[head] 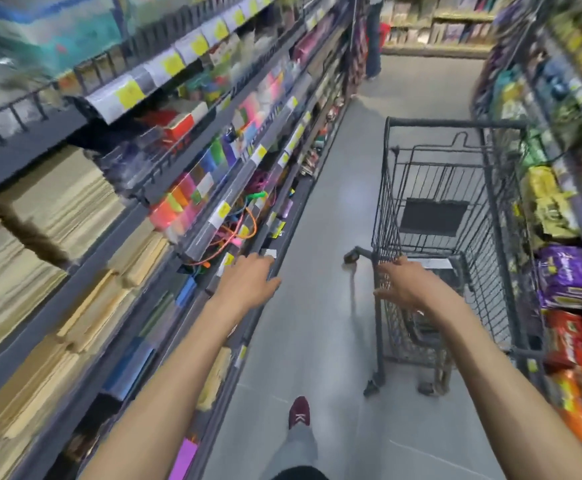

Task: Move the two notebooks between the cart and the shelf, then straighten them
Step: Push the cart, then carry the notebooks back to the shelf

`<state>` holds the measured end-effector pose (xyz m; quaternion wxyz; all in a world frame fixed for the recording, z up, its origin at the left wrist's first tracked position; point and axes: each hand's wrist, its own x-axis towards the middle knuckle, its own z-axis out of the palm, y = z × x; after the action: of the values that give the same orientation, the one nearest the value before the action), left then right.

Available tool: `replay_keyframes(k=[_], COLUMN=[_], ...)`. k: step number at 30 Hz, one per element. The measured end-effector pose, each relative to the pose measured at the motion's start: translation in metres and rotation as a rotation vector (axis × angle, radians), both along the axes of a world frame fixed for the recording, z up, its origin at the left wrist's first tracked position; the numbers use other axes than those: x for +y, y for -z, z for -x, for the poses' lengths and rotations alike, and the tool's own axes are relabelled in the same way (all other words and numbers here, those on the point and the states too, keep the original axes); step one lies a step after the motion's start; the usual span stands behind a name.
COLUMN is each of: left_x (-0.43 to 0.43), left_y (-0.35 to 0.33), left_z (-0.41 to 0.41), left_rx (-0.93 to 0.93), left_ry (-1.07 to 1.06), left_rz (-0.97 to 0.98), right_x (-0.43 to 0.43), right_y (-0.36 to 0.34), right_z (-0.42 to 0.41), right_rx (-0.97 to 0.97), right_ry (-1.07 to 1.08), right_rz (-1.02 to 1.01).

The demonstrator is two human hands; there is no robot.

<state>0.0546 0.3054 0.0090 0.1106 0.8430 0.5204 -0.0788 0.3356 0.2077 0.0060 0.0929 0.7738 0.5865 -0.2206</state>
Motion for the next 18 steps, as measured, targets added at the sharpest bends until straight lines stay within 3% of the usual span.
replay_keyframes(k=[7, 18], left_x=[0.104, 0.194], left_y=[-0.004, 0.019], left_z=[-0.064, -0.182], left_rx=[0.001, 0.052], left_ry=[0.187, 0.461], left_rz=[0.023, 0.103], right_x=[0.061, 0.084], right_y=[0.006, 0.039], right_z=[-0.034, -0.102], right_rx=[0.028, 0.105], right_ry=[0.178, 0.473], right_rz=[0.009, 0.1])
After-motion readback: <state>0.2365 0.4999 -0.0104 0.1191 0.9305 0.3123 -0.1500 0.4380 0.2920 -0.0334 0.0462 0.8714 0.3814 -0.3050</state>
